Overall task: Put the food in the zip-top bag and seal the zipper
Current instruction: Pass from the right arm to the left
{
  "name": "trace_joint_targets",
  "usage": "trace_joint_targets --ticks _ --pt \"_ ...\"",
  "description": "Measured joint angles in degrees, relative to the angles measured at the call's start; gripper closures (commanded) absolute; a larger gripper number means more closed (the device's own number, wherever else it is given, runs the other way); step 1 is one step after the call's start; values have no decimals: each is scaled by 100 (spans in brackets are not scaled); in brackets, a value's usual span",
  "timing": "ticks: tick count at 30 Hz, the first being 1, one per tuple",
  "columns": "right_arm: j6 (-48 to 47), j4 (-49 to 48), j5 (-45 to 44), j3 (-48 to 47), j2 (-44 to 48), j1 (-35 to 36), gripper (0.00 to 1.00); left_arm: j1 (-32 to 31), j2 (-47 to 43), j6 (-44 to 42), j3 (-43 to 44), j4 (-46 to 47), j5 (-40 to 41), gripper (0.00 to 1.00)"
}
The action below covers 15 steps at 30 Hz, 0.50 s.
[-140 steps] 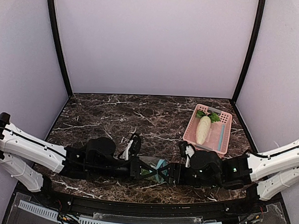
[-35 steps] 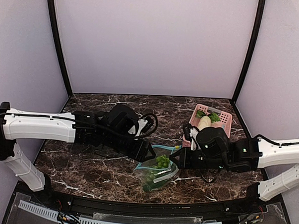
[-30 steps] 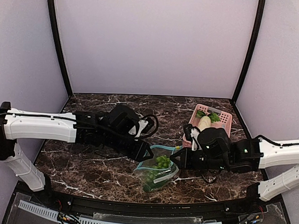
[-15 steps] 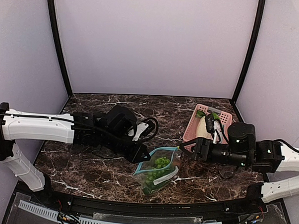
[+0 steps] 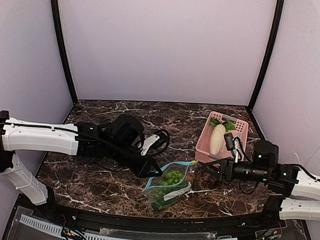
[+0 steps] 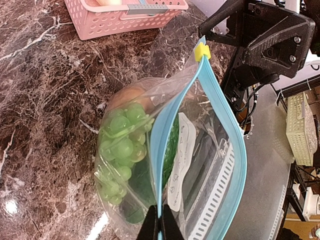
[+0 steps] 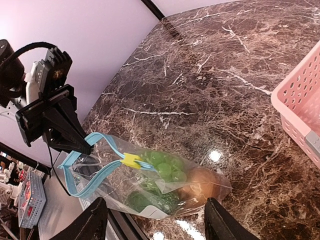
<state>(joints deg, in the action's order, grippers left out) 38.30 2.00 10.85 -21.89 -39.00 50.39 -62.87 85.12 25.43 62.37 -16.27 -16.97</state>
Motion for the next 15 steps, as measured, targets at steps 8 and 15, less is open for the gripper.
trace_joint_targets --ticks 8,15 --pt "-396 -573 595 59 -520 -214 51 9 -9 4 -66 109 -90 99" --pt "-654 -1043 968 59 -1200 -306 75 11 -11 7 -101 149 -101 99"
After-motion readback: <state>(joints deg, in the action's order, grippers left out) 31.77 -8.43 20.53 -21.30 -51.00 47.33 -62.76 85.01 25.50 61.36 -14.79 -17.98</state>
